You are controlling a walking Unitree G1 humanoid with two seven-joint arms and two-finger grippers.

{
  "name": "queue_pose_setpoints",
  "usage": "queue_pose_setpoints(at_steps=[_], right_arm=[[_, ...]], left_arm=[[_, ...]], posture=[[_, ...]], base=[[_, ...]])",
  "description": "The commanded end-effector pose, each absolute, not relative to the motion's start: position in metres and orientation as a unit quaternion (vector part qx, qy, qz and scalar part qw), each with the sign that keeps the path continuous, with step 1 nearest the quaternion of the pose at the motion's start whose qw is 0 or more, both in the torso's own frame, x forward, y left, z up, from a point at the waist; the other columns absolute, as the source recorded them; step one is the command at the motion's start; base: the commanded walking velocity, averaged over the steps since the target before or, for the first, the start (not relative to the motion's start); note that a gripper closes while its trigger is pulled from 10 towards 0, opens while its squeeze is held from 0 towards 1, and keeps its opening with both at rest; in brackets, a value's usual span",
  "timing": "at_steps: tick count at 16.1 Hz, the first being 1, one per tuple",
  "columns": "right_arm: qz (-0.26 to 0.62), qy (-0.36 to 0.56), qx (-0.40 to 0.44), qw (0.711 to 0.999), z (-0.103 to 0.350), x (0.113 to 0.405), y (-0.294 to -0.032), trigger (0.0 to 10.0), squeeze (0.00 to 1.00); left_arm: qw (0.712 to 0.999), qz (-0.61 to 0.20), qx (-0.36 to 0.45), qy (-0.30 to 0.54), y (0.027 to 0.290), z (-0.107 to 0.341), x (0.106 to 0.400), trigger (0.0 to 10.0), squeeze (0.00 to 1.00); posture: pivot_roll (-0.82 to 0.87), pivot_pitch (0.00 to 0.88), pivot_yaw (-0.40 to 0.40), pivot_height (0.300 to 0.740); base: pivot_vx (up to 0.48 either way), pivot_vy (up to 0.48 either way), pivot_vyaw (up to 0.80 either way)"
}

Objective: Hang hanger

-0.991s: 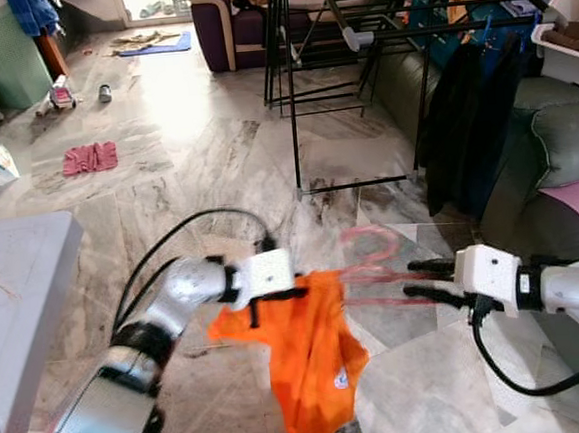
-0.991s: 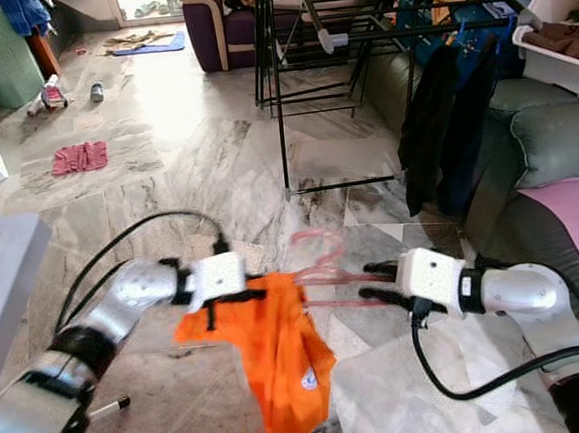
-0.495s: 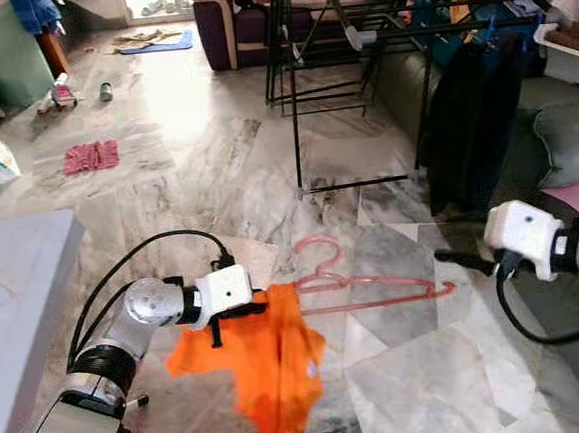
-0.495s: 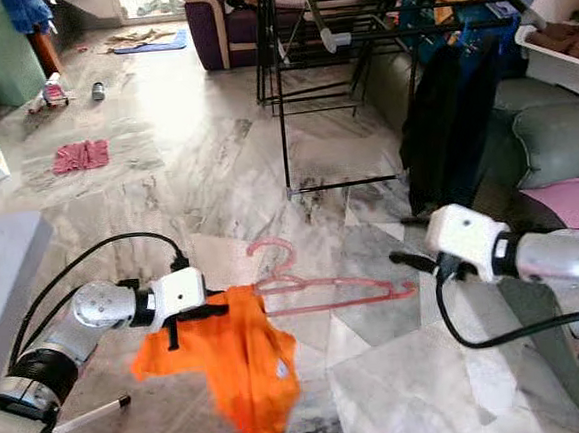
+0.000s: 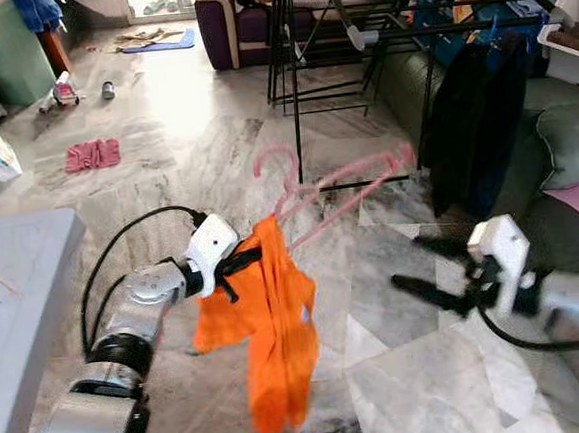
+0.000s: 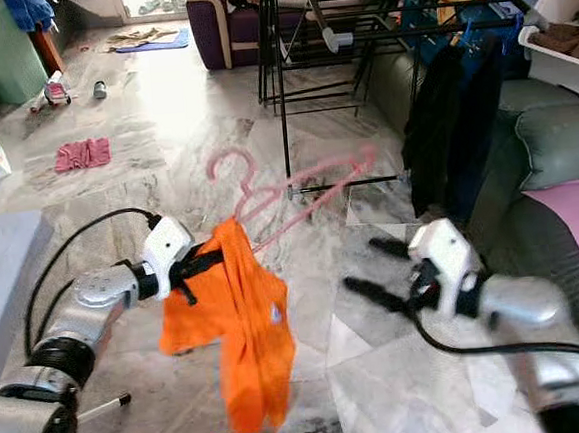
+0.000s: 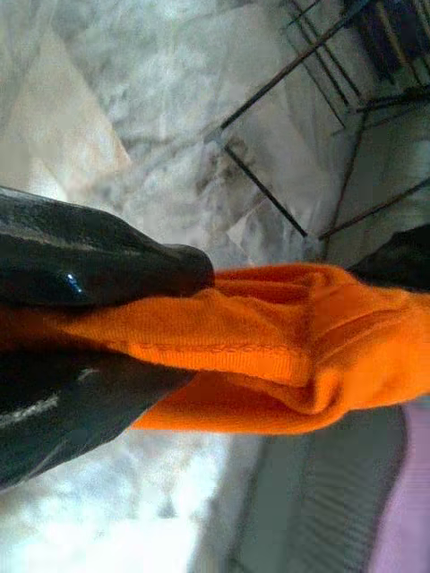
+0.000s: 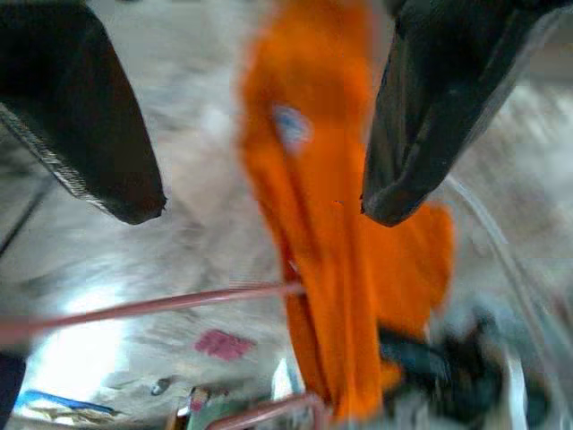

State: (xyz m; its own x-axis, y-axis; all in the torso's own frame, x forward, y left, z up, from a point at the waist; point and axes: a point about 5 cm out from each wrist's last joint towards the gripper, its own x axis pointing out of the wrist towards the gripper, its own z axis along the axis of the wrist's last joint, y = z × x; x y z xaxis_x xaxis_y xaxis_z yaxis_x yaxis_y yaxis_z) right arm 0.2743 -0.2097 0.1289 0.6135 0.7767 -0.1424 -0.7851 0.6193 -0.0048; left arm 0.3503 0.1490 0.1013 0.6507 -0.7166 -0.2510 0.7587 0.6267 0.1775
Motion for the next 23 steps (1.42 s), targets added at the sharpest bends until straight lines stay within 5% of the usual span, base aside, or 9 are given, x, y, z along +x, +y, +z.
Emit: queue_pose_setpoints(at_steps=[1, 6, 7, 8, 13, 16, 23], right_arm=[[0.419, 0.059, -0.011, 0.906, 0.133, 0.275, -0.210, 10.0, 1.00], [0.280, 0.108, 0.044, 0.953, 0.103, 0.291, -0.189, 10.0, 1.00], [0.249, 0.133, 0.048, 0.958, 0.096, 0.294, -0.186, 10.0, 0.60], [0.241, 0.147, 0.047, 0.958, 0.093, 0.294, -0.186, 10.0, 0.00], [0.179, 0.116, 0.016, 0.977, 0.102, 0.306, -0.195, 10.0, 0.00], [0.212, 0.120, 0.086, 0.966, 0.108, 0.308, -0.189, 10.0, 0.00], [0.366, 0.130, 0.076, 0.918, 0.108, 0.282, -0.169, 10.0, 0.00]], left_arm=[[0.907, -0.399, 0.120, 0.061, 0.148, 0.111, 0.356, 0.0, 0.00], [0.894, -0.437, 0.098, 0.031, 0.136, 0.125, 0.356, 0.0, 0.00], [0.881, -0.460, 0.113, 0.005, 0.135, 0.137, 0.356, 0.0, 0.00], [0.868, -0.480, 0.125, -0.016, 0.134, 0.146, 0.354, 0.0, 0.00], [0.787, -0.575, 0.221, -0.032, 0.125, 0.144, 0.331, 0.0, 0.00], [0.765, -0.598, 0.232, -0.056, 0.114, 0.157, 0.328, 0.0, 0.00], [0.796, -0.566, 0.180, -0.115, 0.091, 0.194, 0.343, 0.0, 0.00]], posture=[[-0.02, 0.057, -0.001, 0.740], [-0.01, 0.062, 0.002, 0.740], [-0.01, 0.064, 0.001, 0.740], [0.00, 0.066, -0.001, 0.740], [0.00, 0.073, -0.012, 0.740], [0.01, 0.074, -0.011, 0.740], [0.00, 0.073, -0.004, 0.740]], base=[[0.000, 0.000, 0.00], [0.000, 0.000, 0.00], [0.000, 0.000, 0.00], [0.000, 0.000, 0.00], [0.000, 0.000, 0.00], [0.000, 0.000, 0.00], [0.000, 0.000, 0.00]])
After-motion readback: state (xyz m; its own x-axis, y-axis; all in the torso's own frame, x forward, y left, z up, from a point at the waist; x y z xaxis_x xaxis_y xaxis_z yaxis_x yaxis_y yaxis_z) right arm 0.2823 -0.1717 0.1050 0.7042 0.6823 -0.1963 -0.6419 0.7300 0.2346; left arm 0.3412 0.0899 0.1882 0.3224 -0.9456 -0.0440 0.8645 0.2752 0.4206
